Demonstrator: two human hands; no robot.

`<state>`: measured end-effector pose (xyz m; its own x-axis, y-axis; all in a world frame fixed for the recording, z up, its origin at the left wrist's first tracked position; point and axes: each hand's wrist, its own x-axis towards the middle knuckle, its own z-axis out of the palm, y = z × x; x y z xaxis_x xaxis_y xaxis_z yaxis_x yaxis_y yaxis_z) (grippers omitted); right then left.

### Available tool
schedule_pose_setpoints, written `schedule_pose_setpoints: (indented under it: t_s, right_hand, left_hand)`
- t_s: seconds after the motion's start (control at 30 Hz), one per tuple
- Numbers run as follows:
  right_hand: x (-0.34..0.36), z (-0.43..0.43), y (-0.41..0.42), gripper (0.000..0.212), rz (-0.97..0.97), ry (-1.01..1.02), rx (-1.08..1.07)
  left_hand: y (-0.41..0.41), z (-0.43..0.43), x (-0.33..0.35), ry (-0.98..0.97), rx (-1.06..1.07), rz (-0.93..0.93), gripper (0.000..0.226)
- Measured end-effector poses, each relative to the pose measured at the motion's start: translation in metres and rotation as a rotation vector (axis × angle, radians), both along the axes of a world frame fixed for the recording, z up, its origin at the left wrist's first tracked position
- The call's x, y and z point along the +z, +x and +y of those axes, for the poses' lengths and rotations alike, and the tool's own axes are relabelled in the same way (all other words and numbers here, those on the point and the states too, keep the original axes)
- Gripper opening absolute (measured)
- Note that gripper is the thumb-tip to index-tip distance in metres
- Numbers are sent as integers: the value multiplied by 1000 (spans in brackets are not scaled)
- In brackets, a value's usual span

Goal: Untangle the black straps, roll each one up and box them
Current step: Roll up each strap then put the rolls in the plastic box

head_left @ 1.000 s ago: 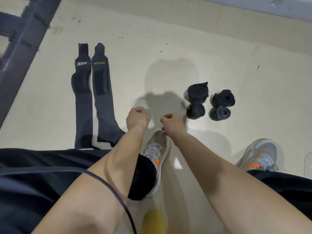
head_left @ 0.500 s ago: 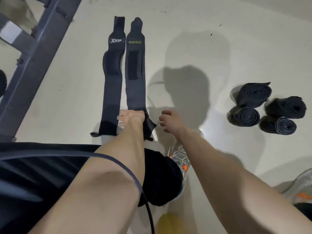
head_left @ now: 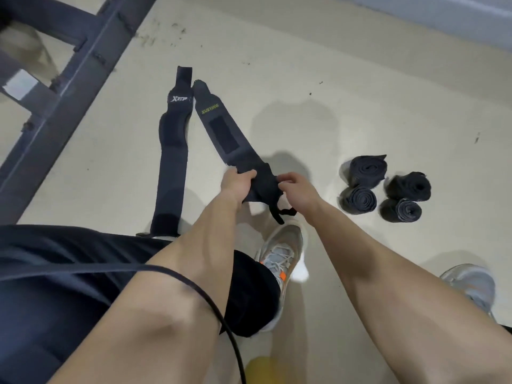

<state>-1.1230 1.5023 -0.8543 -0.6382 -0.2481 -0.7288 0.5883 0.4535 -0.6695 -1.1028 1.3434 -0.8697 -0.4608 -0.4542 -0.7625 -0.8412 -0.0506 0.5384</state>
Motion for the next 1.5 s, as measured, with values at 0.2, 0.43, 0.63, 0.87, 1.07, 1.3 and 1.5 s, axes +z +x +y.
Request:
schedule_pose_setpoints:
  t_s: [0.2,0.43,0.63,0.87,1.07,1.3,1.5]
  right_hand:
    - [74,32,-7,23,39,-188,-114]
    - [184,54,-15,36,115,-327,-108]
    - [280,77,-8,28,134,-434,-161]
    - [351,112,2,15,106,-556,-371]
    - [360,132,5,8,-37,-643,-461]
    - [340,141,-6,46,-134,-698,-396]
    - [331,159,-16,38,-50,-609,-164]
  left_hand:
    - [-18,16,85,155,18,94,32]
    - [-30,40,210,93,-171,161,9]
    - [-22,61,304,199,-186,318,6]
    - [13,64,385,520,-456,448,28]
    - [38,65,379,666,-655,667,67]
    - [12,90,353,63,-660,876,10]
    - [-9,106,350,95,-588,818,33]
